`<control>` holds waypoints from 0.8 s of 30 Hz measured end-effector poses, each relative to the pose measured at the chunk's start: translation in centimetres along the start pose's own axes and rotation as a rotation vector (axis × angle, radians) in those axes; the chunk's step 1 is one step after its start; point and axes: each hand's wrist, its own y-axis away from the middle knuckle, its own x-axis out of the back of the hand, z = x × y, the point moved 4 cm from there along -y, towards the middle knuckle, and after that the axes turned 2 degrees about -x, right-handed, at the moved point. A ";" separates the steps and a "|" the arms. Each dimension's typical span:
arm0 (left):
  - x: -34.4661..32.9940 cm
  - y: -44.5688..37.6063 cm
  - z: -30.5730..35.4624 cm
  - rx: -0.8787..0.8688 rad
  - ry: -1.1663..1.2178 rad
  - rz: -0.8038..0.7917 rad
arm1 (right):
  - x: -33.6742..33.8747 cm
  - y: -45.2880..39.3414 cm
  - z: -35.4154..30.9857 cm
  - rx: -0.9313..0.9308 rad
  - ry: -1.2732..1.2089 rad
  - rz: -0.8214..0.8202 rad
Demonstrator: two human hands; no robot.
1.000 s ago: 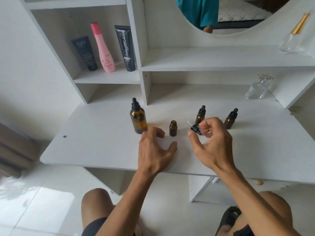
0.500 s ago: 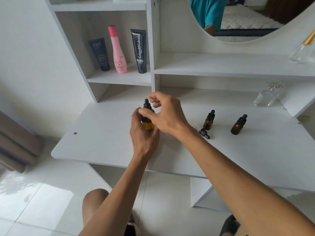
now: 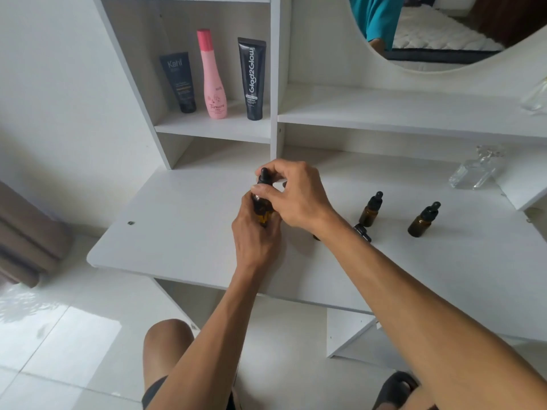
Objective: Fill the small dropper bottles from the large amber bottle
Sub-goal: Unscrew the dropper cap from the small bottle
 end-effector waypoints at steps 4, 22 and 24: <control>0.1 0.2 0.4 -0.028 0.019 -0.018 | 0.4 0.1 -0.4 0.052 0.025 -0.067; 0.1 0.2 0.2 -0.023 0.062 -0.022 | 0.9 0.2 -0.9 0.043 0.042 -0.022; 0.2 0.2 0.3 -0.034 0.068 -0.022 | 0.9 0.1 -0.9 0.041 0.046 -0.049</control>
